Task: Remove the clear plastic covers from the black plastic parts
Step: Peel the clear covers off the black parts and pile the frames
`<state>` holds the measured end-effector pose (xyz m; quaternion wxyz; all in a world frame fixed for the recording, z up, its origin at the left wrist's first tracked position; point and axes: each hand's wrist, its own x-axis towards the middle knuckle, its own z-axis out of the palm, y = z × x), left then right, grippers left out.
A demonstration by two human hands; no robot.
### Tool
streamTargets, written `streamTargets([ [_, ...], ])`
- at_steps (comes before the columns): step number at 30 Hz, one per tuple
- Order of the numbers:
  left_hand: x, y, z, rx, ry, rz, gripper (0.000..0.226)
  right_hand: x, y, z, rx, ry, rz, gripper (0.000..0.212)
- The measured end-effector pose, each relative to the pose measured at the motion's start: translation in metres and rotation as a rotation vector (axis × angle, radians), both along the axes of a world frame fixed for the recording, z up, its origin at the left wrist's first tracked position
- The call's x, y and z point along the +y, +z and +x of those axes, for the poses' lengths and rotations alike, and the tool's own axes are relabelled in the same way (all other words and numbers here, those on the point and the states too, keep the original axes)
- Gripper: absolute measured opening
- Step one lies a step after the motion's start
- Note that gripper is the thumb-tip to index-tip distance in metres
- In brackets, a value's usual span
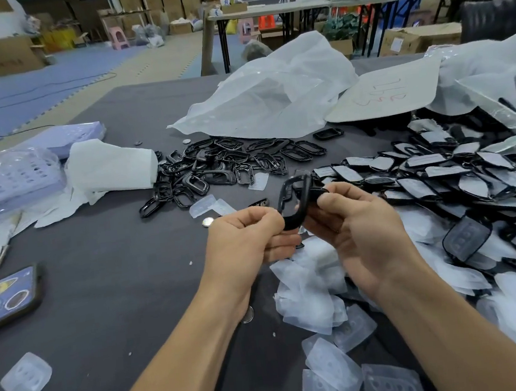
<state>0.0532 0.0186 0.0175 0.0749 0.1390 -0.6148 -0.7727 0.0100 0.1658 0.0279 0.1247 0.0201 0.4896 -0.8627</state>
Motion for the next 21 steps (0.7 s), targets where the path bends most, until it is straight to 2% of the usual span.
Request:
streamTargets([
  [4, 0.010, -0.002, 0.001, 0.014, -0.052, 0.006, 0.014, -0.007, 0.000, 0.003, -0.034, 0.014, 0.007, 0.015],
  [6, 0.015, -0.002, 0.001, 0.023, -0.068, 0.055, 0.013, -0.008, 0.001, 0.005, -0.052, 0.023, 0.014, 0.018],
  [10, 0.022, -0.001, 0.002, 0.005, -0.022, 0.210, 0.020, -0.010, 0.003, 0.009, 0.028, 0.101, 0.094, 0.021],
  [14, 0.026, -0.001, 0.003, -0.038, 0.090, 0.387, 0.041, -0.018, -0.001, 0.015, 0.218, 0.036, 0.257, 0.025],
  [17, 0.027, -0.001, 0.003, -0.035, 0.109, 0.367, 0.040, -0.023, -0.004, 0.020, 0.251, 0.008, 0.238, 0.023],
  [21, 0.025, -0.003, 0.001, -0.028, 0.085, 0.243, 0.036, -0.023, -0.005, 0.024, 0.224, -0.020, 0.176, 0.013],
])
